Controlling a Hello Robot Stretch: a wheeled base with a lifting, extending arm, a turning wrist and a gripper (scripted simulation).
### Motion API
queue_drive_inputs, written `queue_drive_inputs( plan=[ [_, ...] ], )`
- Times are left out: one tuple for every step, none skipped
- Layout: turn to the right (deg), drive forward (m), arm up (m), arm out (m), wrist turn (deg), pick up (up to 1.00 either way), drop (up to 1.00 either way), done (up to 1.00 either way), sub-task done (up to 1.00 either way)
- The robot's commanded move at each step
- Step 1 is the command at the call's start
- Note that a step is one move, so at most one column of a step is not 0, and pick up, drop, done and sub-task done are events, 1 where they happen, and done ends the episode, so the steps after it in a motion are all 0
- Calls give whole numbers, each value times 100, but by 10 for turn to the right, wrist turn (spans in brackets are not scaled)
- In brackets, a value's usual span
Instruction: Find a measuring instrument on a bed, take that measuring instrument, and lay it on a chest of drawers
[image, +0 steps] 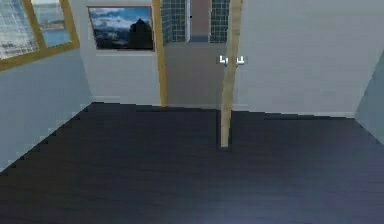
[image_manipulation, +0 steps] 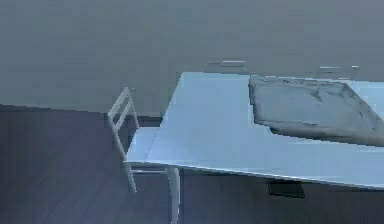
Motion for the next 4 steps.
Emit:
queue_drive_inputs(
  plan=[
    [0,100,0,0,0,0,0,0,0],
    [-60,0,0,0,0,0,0,0,0],
    [0,85,0,0,0,0,0,0,0],
    [90,0,0,0,0,0,0,0,0]
  ],
)
